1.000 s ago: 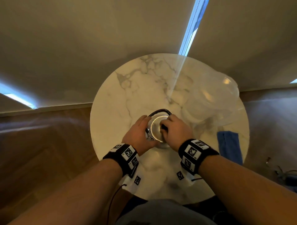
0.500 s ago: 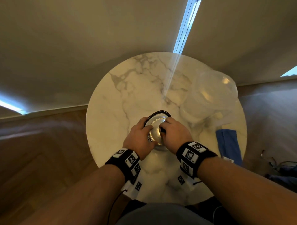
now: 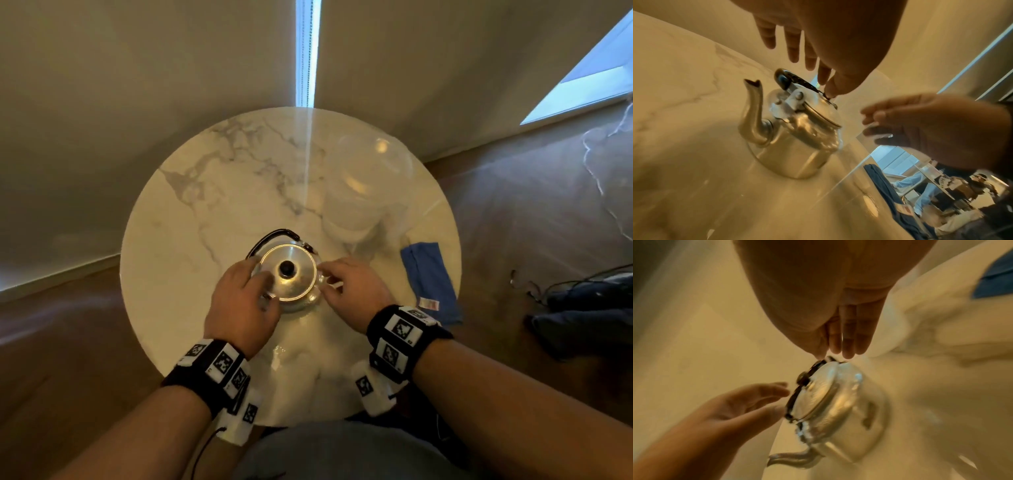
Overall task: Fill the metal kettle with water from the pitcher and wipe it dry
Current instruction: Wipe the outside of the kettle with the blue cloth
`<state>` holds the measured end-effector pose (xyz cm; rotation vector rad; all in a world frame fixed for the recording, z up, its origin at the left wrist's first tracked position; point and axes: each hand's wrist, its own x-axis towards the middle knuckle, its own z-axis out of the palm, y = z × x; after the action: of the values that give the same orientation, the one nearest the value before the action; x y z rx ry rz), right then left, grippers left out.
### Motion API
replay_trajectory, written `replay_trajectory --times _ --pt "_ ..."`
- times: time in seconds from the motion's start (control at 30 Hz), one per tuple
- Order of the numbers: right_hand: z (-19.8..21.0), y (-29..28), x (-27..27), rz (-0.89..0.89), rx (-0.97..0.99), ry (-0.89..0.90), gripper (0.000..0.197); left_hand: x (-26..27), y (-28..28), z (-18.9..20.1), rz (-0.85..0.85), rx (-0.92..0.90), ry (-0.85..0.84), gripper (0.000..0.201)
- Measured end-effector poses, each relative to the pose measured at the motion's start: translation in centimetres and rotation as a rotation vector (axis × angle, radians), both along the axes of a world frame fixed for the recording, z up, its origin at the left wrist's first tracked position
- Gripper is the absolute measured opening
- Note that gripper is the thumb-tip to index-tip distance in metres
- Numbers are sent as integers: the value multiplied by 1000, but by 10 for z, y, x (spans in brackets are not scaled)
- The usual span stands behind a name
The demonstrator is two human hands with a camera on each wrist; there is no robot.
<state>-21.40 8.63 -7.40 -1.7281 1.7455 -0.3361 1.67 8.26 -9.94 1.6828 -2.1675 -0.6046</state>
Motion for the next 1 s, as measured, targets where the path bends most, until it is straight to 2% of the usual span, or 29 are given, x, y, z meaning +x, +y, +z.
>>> replay_trajectory --times 0.13,0.27,0.37,0.53,0.63,0.73,0.83,0.93,1.0 --pt "-17 28 -76 -276 101 34 32 -16 27 3 -50 -90 28 34" --pt "-40 22 -159 -594 219 124 31 -42 56 -1 -71 -18 2 34" --pt "-57 2 -203 -653 367 254 34 -65 72 -4 -110 76 -31 30" --pt "-79 -13 -224 -596 479 176 40 -113 87 8 -84 108 5 23" --pt "-81 -9 -223 -543 524 53 31 -142 87 19 -55 102 68 18" --pt "-66 4 -216 -502 376 -150 31 -163 86 30 -27 127 169 20" --pt "-27 20 -200 -324 197 -232 35 -182 79 47 34 191 326 26" --pt "21 41 -168 -162 34 -341 29 -198 72 62 165 376 505 28" --pt "42 53 -143 50 -77 -398 25 -205 72 70 297 517 743 24"
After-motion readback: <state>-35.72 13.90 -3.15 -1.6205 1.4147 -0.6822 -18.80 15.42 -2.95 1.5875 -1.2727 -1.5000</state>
